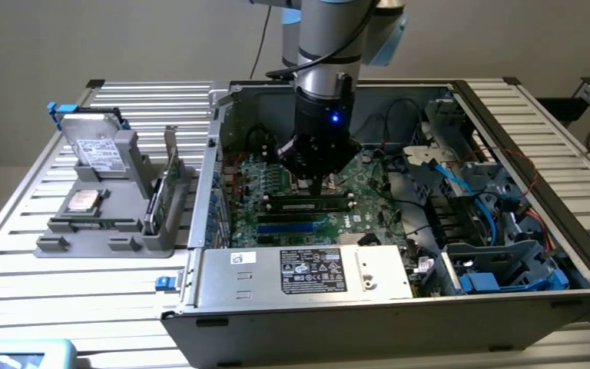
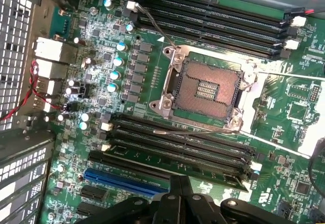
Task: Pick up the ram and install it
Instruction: 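Press down the ram until it locks into place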
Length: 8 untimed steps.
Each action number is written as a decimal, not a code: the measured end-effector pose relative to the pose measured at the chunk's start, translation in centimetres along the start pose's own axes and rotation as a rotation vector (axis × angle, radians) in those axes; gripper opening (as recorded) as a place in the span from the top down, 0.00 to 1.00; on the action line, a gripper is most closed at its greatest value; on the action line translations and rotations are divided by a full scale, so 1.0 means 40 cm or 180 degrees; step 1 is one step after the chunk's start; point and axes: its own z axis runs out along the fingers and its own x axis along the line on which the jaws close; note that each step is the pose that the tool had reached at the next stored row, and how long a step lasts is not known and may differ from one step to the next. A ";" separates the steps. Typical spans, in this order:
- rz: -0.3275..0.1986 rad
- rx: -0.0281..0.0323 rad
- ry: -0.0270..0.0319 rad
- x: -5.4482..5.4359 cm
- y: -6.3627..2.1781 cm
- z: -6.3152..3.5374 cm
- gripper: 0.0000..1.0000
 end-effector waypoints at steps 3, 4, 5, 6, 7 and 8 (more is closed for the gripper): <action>0.0088 0.0013 0.0002 0.000 0.000 0.000 0.89; 0.0115 0.0019 0.0003 0.000 0.000 0.000 0.89; 0.0143 0.0023 0.0005 0.000 0.000 0.000 0.89; 0.0169 0.0028 0.0006 0.000 0.000 0.000 0.89; 0.0194 0.0030 0.0007 0.000 0.000 0.000 0.89; 0.0219 0.0032 0.0008 0.000 0.000 0.000 0.89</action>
